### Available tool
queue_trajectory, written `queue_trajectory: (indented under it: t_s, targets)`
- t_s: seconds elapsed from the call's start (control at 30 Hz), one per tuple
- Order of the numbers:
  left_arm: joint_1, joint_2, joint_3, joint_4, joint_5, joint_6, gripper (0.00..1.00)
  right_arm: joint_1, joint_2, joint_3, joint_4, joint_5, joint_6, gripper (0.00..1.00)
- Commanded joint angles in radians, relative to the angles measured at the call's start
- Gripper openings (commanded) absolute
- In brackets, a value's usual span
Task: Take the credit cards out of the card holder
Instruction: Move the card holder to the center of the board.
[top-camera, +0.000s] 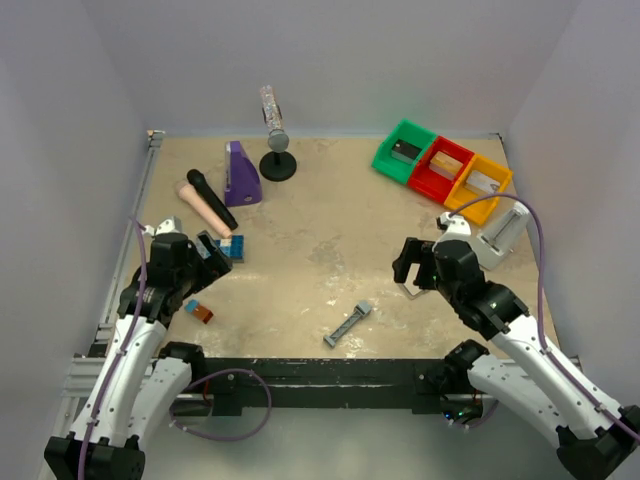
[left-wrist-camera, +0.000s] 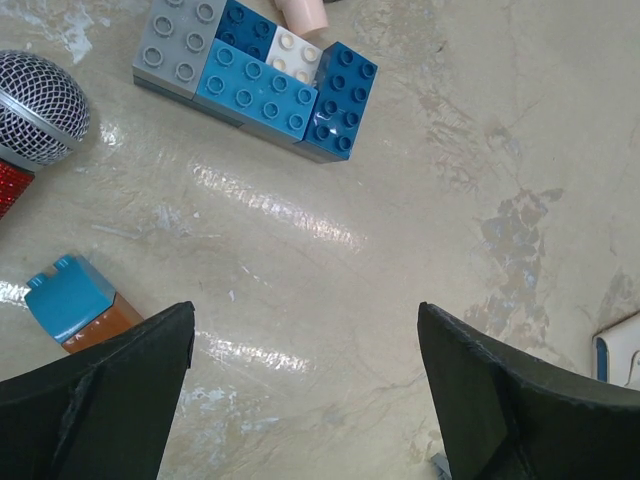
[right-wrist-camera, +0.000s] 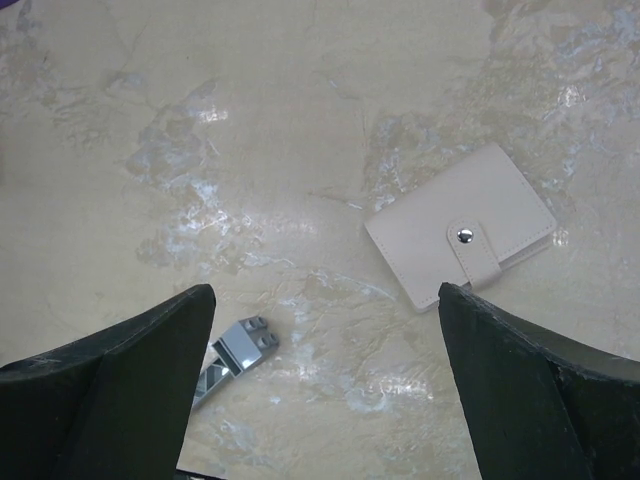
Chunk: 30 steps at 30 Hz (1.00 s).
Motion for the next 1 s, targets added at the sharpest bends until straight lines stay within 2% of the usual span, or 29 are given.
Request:
queue_trajectory:
  t_s: [0.0,0.2,0.47,0.57,0.7,0.97]
  targets:
    - [0.000,-0.006,0.002,0.004,0.032,0.018,0.98,-0.003,0.028,0.038,-0.064,0.003,0.015,0.99]
    - [-0.001,-0.029,-0.045,0.076,0.139,0.061,1.00,-0.002,0.050,0.041,-0.098,0.041,0.026,0.99]
    - [-0.015,-0.072,-0.078,0.131,0.216,0.076,1.00,-0.008,0.019,-0.007,-0.157,0.153,0.266,0.99]
    - [-0.037,-0.078,-0.078,0.130,0.209,0.079,1.00,-0.057,-0.008,-0.030,-0.156,0.124,0.279,0.99]
    - [-0.089,-0.081,-0.078,0.125,0.184,0.075,1.00,-0.192,-0.009,-0.068,-0.142,0.003,0.287,0.98]
    - [-0.113,-0.073,-0.074,0.114,0.163,0.070,0.97,-0.282,0.113,-0.102,-0.116,-0.069,0.311,0.90]
